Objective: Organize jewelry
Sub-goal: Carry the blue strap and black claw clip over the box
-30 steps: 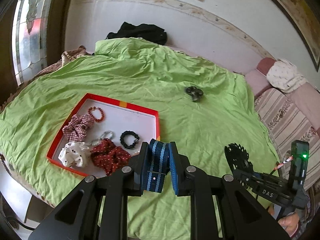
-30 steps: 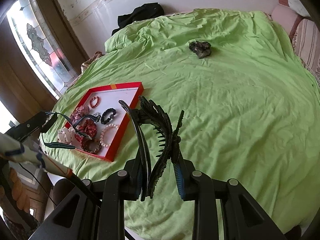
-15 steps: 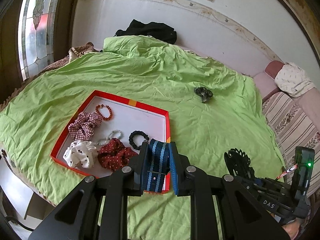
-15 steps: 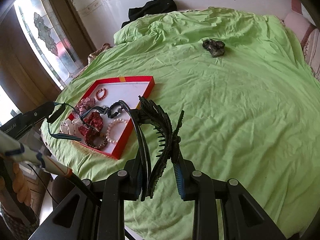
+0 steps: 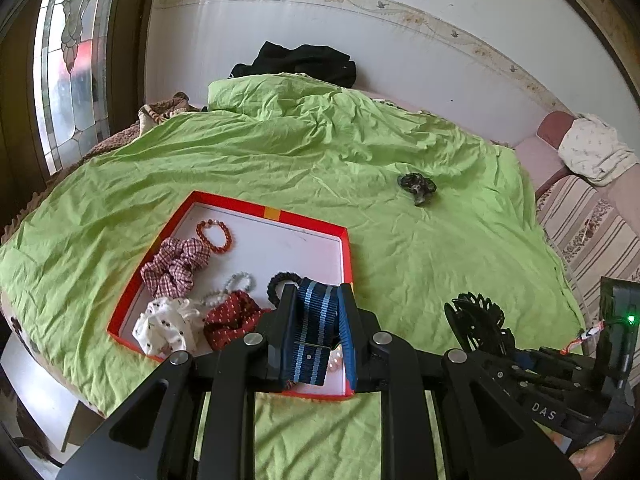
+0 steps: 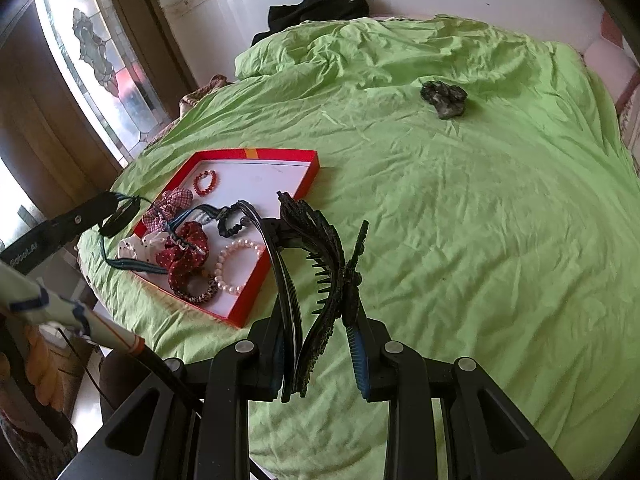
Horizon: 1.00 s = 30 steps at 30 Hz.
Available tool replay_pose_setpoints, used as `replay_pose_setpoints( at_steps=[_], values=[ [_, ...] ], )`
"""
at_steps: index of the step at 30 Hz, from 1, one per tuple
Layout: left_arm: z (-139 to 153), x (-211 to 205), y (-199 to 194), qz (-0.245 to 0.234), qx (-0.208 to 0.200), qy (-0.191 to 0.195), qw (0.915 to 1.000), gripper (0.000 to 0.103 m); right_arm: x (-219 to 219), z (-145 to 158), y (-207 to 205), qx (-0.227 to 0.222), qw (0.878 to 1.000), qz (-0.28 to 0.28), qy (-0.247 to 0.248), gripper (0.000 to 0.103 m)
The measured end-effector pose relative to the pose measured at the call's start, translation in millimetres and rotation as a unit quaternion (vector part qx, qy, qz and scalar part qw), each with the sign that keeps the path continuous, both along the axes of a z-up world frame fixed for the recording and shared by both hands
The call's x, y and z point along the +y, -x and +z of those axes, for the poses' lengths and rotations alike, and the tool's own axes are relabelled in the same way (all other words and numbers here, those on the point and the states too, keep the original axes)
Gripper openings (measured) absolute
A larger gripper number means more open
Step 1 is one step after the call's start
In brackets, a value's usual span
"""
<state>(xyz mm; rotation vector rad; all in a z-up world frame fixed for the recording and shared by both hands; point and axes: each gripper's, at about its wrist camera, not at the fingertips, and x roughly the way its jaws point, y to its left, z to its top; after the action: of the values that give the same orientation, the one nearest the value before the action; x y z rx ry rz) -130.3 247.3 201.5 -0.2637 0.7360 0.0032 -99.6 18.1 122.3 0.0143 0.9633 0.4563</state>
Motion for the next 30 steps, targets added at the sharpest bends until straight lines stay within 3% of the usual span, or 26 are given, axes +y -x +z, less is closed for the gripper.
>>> replay_pose_setpoints(
  at_steps=[12, 22, 30],
  values=[
    [1, 21, -50, -0.013, 0.004, -0.008, 0.9999, 0.019, 51, 4, -30, -0.012, 0.999, 0.040, 0.014, 0.029],
    [-10, 41, -105, -0.021, 0.030, -0.036, 0.9986, 0.019, 93, 1, -67, -0.019, 0.998, 0.063, 0.015, 0.030],
    [-19, 50, -135, -0.023, 0.045, -0.042, 0.9978, 0.019, 105, -4, -91, -0.021, 0.998, 0.063, 0.013, 0.030]
  ],
)
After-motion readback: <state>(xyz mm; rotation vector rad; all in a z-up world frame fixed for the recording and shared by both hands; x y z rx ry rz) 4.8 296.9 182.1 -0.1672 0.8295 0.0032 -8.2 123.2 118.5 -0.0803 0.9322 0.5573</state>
